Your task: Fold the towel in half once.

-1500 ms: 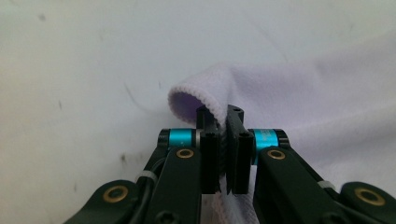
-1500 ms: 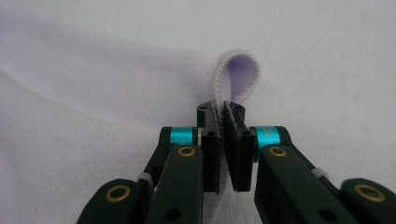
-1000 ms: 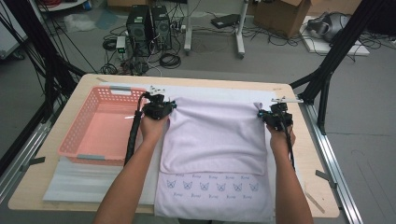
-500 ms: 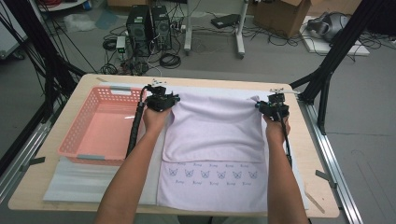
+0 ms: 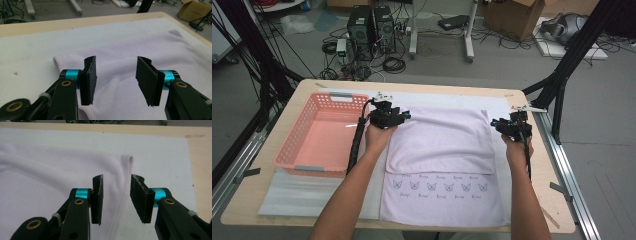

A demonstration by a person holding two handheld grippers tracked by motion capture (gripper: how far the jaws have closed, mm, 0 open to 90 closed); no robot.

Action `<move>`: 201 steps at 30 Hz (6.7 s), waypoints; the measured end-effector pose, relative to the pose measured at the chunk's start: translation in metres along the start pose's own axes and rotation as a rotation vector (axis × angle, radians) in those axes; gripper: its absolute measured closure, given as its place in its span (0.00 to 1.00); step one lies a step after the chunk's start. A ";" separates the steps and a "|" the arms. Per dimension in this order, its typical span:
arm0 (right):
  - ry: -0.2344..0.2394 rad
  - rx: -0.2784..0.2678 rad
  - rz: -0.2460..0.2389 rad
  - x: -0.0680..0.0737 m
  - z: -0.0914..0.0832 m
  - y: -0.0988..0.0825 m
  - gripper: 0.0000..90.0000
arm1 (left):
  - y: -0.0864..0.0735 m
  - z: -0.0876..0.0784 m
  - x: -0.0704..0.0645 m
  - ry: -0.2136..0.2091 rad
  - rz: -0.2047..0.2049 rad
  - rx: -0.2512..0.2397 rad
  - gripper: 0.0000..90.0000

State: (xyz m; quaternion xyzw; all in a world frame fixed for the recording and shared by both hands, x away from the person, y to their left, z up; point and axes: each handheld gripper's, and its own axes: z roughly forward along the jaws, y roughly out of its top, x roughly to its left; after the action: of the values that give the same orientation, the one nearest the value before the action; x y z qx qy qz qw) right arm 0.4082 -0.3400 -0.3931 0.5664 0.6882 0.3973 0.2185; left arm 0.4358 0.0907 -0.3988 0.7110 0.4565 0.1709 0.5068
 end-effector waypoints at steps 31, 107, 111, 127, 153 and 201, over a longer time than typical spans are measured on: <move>0.140 0.024 -0.087 0.045 -0.075 -0.102 0.60 | -0.084 -0.089 -0.037 -0.078 0.057 0.003 0.62; 0.147 0.111 -0.126 0.079 -0.186 -0.191 0.94 | -0.170 -0.223 -0.086 -0.230 -0.003 0.057 0.98; 0.152 0.114 -0.133 0.080 -0.192 -0.194 0.94 | -0.175 -0.228 -0.089 -0.238 -0.001 0.068 0.98; 0.087 0.081 -0.102 0.081 -0.190 -0.194 0.68 | -0.165 -0.214 -0.080 -0.179 0.031 -0.006 0.65; 0.054 0.016 -0.055 0.048 -0.149 -0.152 0.81 | -0.109 -0.101 -0.040 -0.037 0.035 0.149 0.73; 0.007 0.186 -0.111 0.047 -0.101 -0.138 0.95 | -0.115 -0.105 -0.028 -0.032 0.066 0.224 0.96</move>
State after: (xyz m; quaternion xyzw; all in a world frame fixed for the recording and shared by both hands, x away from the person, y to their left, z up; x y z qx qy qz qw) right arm 0.2365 -0.3310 -0.4366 0.5440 0.7531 0.3211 0.1841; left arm 0.2918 0.1350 -0.4487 0.7805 0.4411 0.1239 0.4254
